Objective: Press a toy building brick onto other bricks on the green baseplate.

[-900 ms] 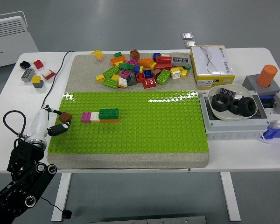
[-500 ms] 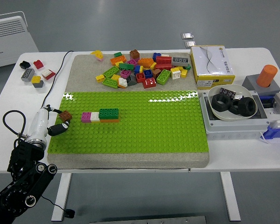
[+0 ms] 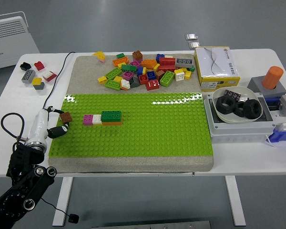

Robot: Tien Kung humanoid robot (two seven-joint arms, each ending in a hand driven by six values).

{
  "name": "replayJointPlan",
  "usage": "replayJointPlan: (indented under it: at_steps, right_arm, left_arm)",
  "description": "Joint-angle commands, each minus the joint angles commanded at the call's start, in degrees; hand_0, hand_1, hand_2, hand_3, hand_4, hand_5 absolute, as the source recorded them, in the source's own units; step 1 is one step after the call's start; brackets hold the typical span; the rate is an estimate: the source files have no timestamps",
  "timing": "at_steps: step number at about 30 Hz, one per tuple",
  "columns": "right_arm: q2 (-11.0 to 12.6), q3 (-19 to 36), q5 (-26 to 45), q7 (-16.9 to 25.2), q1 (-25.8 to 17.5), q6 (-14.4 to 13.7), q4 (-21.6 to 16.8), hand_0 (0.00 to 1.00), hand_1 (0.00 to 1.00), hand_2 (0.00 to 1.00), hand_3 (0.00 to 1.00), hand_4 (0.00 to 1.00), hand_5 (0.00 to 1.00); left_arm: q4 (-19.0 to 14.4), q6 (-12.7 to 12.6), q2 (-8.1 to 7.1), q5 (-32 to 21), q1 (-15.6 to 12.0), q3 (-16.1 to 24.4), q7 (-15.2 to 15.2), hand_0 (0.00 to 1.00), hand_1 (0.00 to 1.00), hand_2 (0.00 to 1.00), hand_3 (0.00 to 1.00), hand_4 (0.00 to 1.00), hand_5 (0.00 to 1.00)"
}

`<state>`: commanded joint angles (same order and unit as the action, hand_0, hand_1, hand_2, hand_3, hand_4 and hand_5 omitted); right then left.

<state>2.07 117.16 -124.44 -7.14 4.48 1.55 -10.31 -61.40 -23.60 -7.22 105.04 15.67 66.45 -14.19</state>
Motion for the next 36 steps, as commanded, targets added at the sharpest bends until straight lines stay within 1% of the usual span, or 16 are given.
replayJointPlan:
  at_steps: [9,12,13,18,19,21,23,27,36]
  right_arm:
    - [0.05,-0.37,0.30,-0.05,-0.03,-0.03,0.00,0.515,0.695,0.711,0.757,0.790,0.831]
    - [0.10,-0.56,0.49,-0.07,-0.03,-0.05,0.00,0.515,0.695,0.711,0.757,0.790,0.831]
    - [0.12,-0.60,0.52,-0.08,-0.03,-0.06,0.00,0.515,0.695,0.709,0.757,0.790,0.830]
    - [0.22,-0.55,0.35,-0.06,-0.03,-0.08,0.00,0.515,0.695,0.709,0.757,0.790,0.830]
    - [0.24,-0.52,0.28,-0.05,-0.03,-0.08,0.00,0.515,0.695,0.709,0.757,0.790,0.829]
    - [0.26,-0.46,0.16,-0.04,-0.02,-0.08,0.00,0.515,0.695,0.709,0.757,0.790,0.829]
    - [0.28,-0.42,0.09,-0.03,0.00,-0.07,0.00,0.515,0.695,0.709,0.757,0.790,0.829]
    - [0.31,-0.44,0.12,-0.01,0.05,-0.06,0.00,0.515,0.694,0.706,0.757,0.790,0.828]
    - [0.29,-0.30,0.02,0.00,0.23,-0.03,0.00,0.515,0.694,0.707,0.757,0.790,0.828]
  left_arm:
    - [-1.23,1.00,-1.09,-3.25,0.39,0.26,1.36,0.903,0.922,0.904,0.430,0.673,0.002]
    - [-3.12,1.89,-1.92,-4.67,0.46,-0.09,0.86,0.903,0.922,0.904,0.430,0.673,0.002]
    - [-4.24,2.53,-2.43,-5.30,0.52,-0.58,0.46,0.904,0.923,0.910,0.434,0.676,0.002]
    - [-8.69,5.59,-4.37,-6.92,1.14,-3.67,-1.29,0.904,0.923,0.910,0.434,0.676,0.002]
    - [-9.38,6.15,-4.66,-7.21,1.33,-4.37,-1.59,0.919,0.944,0.937,0.446,0.675,0.002]
    - [-10.18,6.98,-5.02,-7.74,1.70,-5.61,-2.07,0.919,0.944,0.937,0.446,0.675,0.002]
    - [-10.28,7.55,-5.18,-8.11,2.06,-6.70,-2.42,0.919,0.944,0.937,0.446,0.675,0.002]
    - [-9.43,7.95,-5.11,-8.53,2.63,-8.07,-2.68,0.923,0.950,0.944,0.448,0.672,0.002]
    - [-6.63,7.81,-3.95,-8.55,4.25,-9.88,-2.55,0.924,0.945,0.944,0.450,0.674,0.002]
